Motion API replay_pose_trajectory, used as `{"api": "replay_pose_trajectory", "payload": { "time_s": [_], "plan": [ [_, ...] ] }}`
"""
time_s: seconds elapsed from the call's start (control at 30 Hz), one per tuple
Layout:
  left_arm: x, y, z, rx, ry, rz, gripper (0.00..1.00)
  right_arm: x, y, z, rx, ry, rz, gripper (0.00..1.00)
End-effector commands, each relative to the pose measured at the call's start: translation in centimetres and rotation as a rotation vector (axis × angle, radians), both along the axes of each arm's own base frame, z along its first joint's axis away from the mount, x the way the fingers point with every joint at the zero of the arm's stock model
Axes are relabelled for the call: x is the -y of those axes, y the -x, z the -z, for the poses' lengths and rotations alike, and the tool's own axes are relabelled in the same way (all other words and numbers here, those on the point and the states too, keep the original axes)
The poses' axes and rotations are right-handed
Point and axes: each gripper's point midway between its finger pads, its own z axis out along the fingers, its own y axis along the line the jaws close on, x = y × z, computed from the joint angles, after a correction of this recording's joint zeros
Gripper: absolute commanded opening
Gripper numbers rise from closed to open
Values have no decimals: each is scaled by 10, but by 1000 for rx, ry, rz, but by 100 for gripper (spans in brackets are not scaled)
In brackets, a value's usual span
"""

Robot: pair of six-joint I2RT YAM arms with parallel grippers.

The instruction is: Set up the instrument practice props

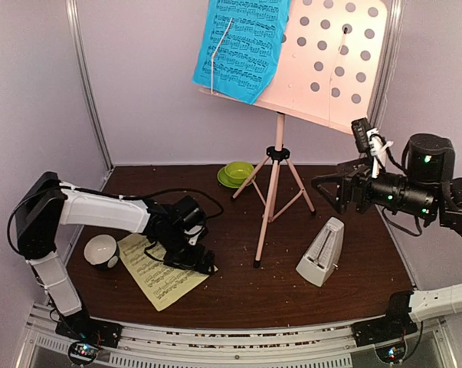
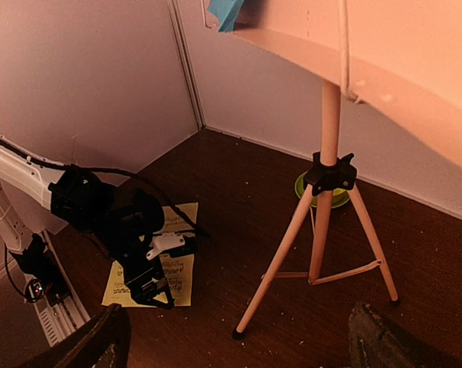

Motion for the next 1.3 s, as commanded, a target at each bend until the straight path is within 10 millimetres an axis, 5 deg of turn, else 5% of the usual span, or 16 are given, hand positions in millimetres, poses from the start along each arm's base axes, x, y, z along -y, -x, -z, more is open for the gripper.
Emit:
{"api": "replay_pose_trajectory", "payload": {
  "time_s": [0.0, 0.13, 0.23, 0.33, 0.6, 0.77, 0.9, 1.1, 1.27],
  "plan": [
    [76, -22, -21, 42, 149, 47, 98, -10, 4, 23, -74, -21, -22, 100],
    [116, -43, -57, 102, 264, 70, 98, -16, 6, 38, -93, 5, -41, 100],
    [109, -47, -86, 160, 302, 75, 98, -19, 10, 45, -100, 27, -59, 100],
    [68, -52, -95, 178, 280, 29, 98, -24, 15, 50, -104, 45, -81, 100],
    [-85, -64, -69, 178, 55, -216, 98, -54, 34, 75, -131, 126, -168, 100],
    [-121, -68, -38, 150, -99, -240, 98, -78, 43, 92, -149, 192, -203, 100],
    [-126, -71, -24, 141, -146, -255, 97, -82, 39, 93, -147, 204, -179, 100],
    [-108, -63, 8, 116, -185, -189, 96, -88, 36, 98, -148, 226, -174, 100],
    [-67, -51, 22, 103, -142, -129, 94, -88, 32, 106, -145, 250, -156, 100]
  ]
}}
